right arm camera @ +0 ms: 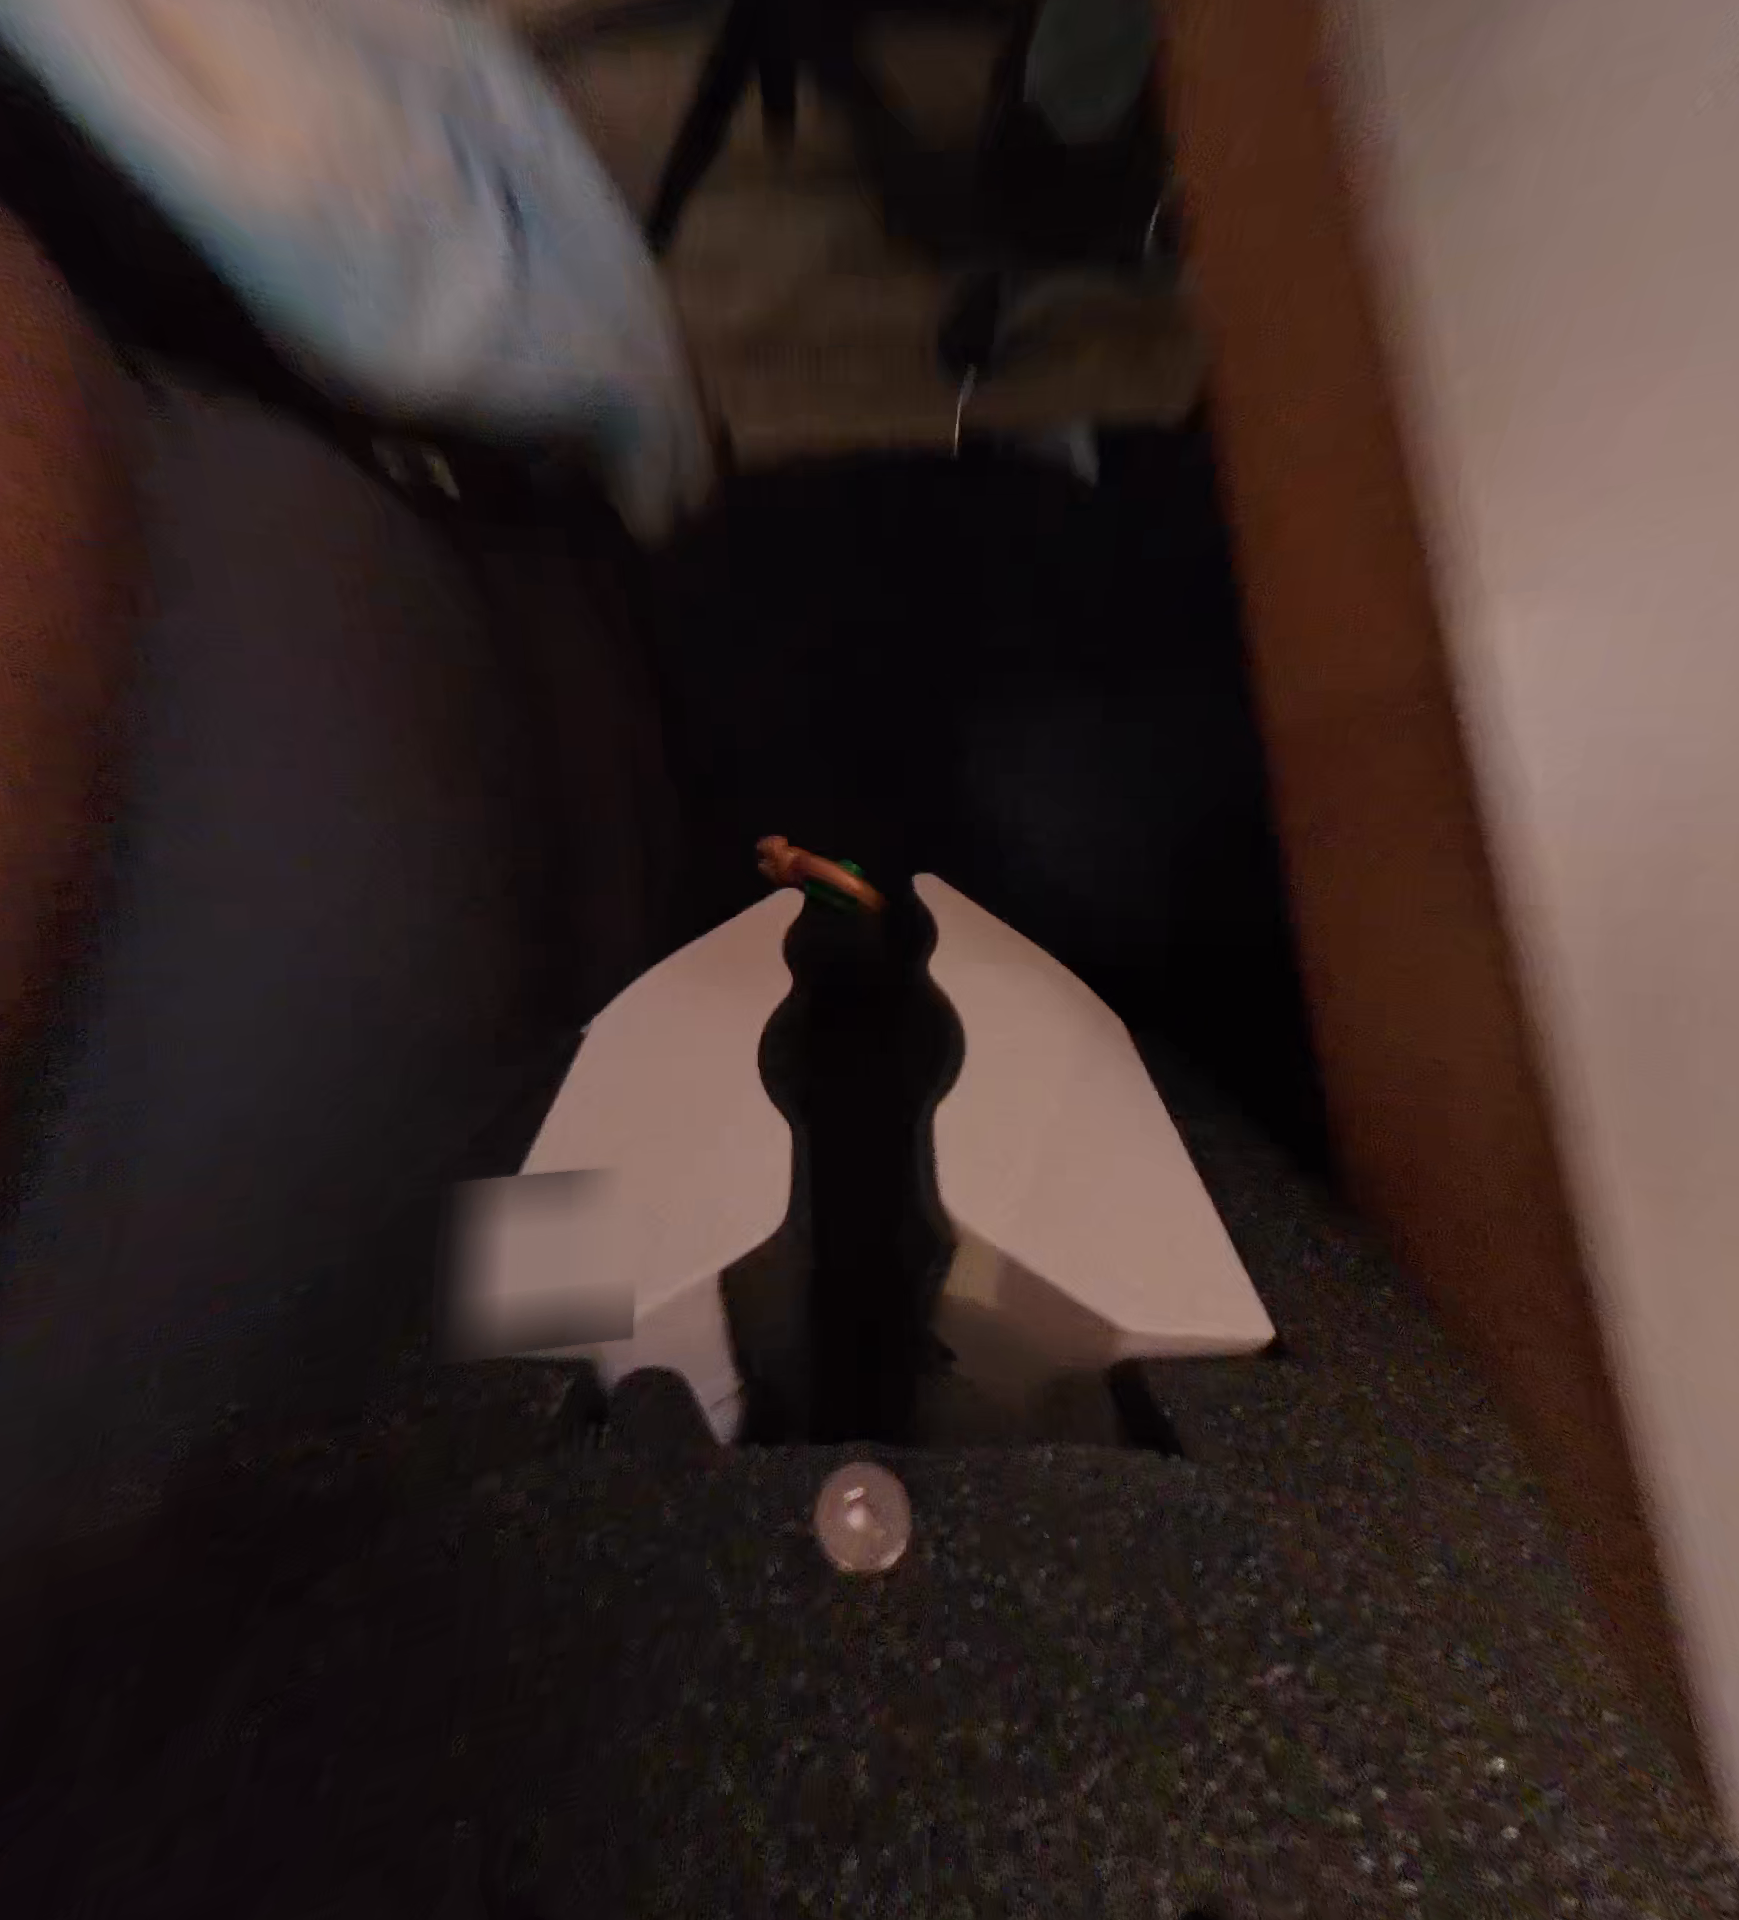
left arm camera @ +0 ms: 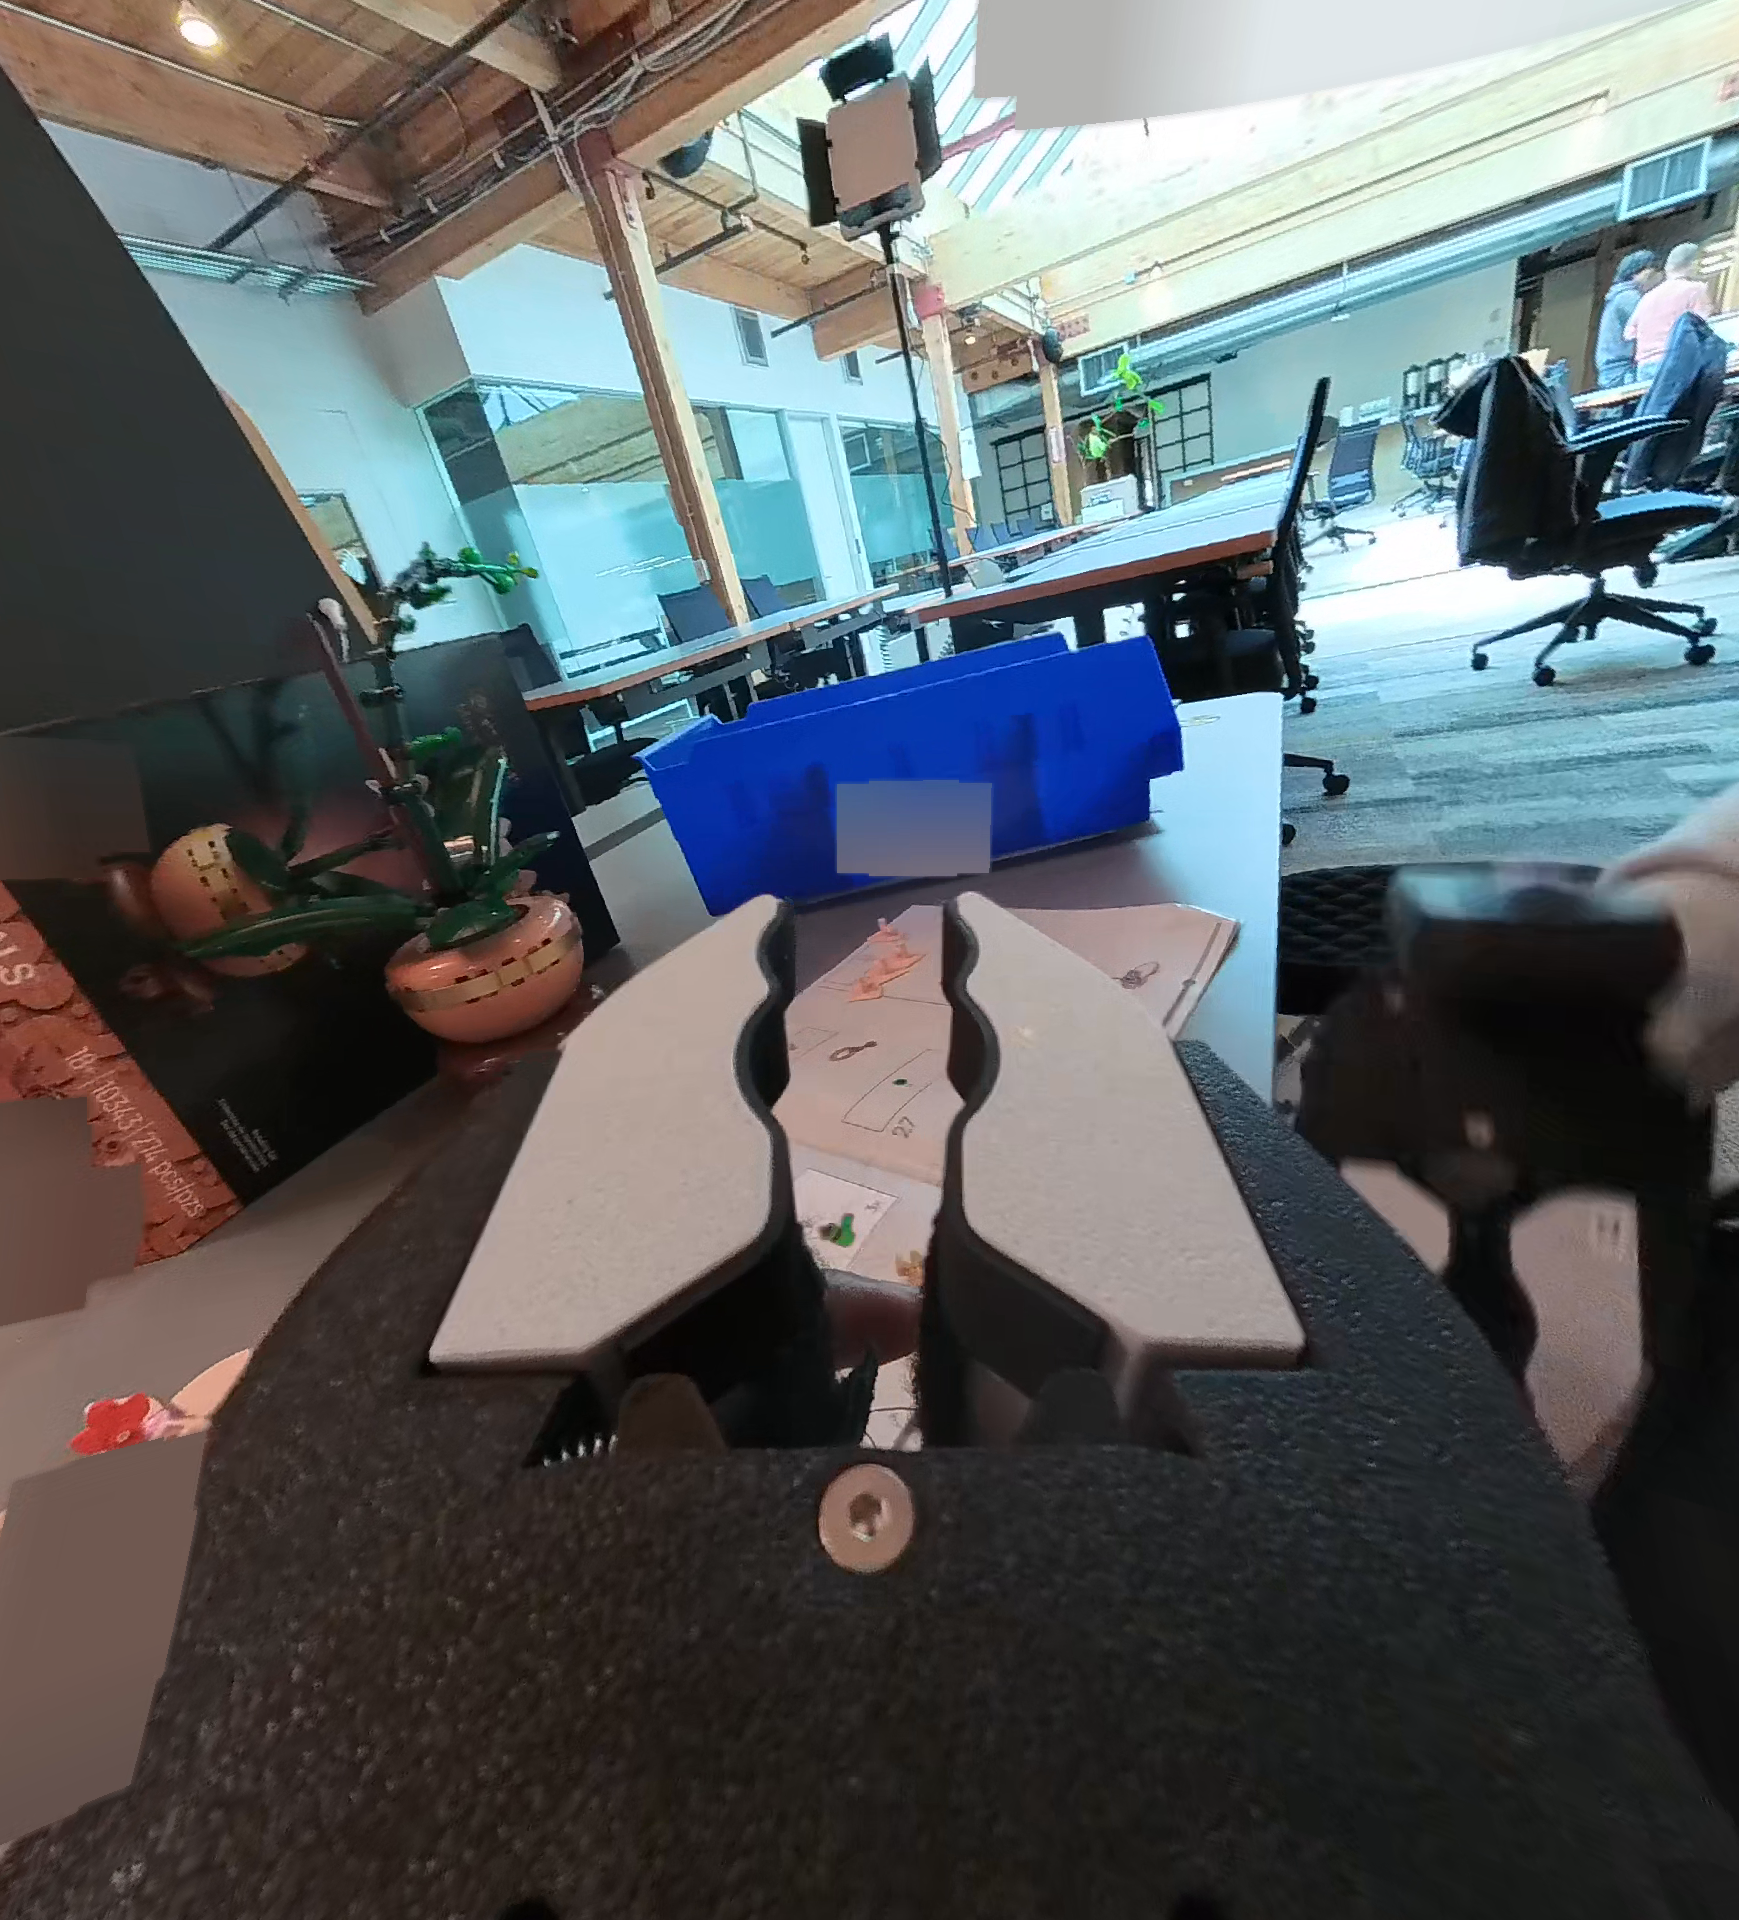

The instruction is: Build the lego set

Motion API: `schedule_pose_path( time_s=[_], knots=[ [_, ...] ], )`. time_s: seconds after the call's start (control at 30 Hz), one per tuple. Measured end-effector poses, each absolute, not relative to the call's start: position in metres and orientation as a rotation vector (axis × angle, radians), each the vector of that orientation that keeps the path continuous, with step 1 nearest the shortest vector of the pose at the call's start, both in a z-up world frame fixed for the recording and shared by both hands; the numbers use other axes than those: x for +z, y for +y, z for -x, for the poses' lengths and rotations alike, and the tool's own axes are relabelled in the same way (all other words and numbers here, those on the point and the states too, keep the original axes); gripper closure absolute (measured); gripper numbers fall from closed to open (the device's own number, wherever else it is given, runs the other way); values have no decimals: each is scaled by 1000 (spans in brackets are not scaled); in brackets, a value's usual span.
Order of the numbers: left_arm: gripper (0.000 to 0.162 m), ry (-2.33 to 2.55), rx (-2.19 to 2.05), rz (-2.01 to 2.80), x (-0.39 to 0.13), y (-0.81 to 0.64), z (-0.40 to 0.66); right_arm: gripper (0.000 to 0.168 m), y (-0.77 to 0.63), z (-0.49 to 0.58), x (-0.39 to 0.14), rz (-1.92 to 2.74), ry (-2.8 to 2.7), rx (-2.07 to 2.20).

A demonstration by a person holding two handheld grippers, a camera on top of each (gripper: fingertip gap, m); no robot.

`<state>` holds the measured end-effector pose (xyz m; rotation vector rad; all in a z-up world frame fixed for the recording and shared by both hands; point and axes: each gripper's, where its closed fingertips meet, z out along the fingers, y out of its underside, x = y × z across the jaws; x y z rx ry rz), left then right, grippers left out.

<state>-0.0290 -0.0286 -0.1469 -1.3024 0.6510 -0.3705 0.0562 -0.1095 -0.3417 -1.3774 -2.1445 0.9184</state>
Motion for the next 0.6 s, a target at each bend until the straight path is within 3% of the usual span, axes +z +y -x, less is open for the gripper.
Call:
schedule_pose_path(
  time_s=[0.27,0.6],
  knots=[
    [135,721,-629,1427,-149,-42,-21,156,-41,-58,-159,1343,-1383,1236],
    [153,768,-300,1352,-119,-34,-46,156,-21,-46,-128,1223,-1357,1098]
  ],
)
